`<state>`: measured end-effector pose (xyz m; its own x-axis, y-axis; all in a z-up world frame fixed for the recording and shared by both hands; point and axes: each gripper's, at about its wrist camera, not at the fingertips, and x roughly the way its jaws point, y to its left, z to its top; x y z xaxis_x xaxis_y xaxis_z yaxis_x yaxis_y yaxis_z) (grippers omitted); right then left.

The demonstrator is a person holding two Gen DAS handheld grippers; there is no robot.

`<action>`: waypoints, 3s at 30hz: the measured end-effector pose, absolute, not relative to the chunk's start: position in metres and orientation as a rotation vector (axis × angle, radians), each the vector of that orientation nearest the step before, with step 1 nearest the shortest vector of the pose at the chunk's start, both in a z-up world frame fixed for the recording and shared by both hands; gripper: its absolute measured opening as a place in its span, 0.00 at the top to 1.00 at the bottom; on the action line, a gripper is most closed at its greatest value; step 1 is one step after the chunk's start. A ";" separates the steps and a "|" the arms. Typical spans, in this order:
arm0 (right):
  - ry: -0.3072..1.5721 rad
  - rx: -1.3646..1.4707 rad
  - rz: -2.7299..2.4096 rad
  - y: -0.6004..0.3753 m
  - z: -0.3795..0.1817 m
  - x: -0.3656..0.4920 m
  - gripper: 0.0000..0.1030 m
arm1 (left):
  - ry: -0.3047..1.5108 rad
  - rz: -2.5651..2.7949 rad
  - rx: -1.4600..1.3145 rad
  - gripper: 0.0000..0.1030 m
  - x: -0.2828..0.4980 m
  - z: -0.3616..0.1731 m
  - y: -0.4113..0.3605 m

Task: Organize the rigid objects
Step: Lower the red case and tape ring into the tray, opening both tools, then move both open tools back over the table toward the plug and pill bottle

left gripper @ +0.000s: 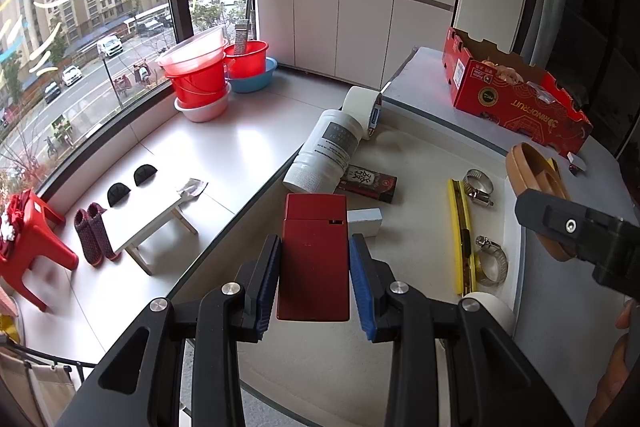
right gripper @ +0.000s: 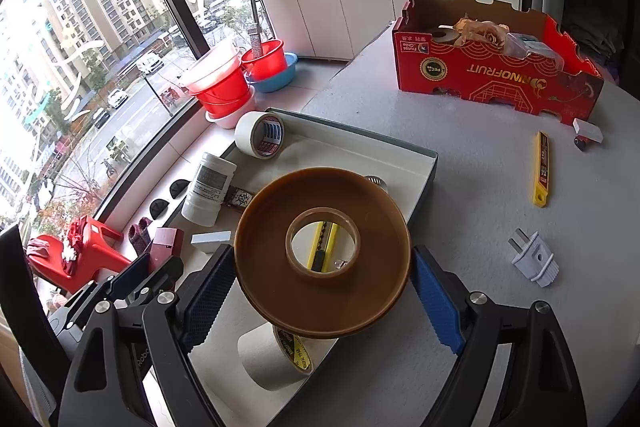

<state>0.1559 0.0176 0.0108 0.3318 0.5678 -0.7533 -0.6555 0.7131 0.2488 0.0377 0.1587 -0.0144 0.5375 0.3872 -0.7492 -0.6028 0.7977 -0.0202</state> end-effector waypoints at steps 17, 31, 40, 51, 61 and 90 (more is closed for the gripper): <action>0.957 -0.114 0.797 0.031 0.001 0.168 0.15 | 0.831 0.594 -0.289 0.64 0.048 -0.021 0.161; 0.995 -0.101 0.796 0.036 -0.010 0.177 0.15 | 0.859 0.589 -0.285 0.64 0.057 -0.029 0.162; 0.994 -0.132 0.788 0.048 -0.018 0.177 0.15 | 0.872 0.583 -0.286 0.64 0.062 -0.035 0.163; 0.932 -0.150 0.759 0.038 -0.004 0.171 0.00 | 0.841 0.534 -0.220 0.00 0.057 -0.029 0.145; 0.935 0.036 0.514 -0.099 -0.007 0.169 0.00 | 0.839 0.337 -0.276 0.00 0.053 -0.002 0.098; 0.976 0.028 0.107 -0.281 -0.067 0.210 0.00 | 1.011 0.490 -0.408 0.00 0.257 -0.064 -0.042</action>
<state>0.2101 -0.2813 -0.0675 0.5556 0.1027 -0.8251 -0.0779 0.9944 0.0713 0.2568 -0.0423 -0.0644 0.4410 0.1986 -0.8753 -0.5641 0.8198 -0.0982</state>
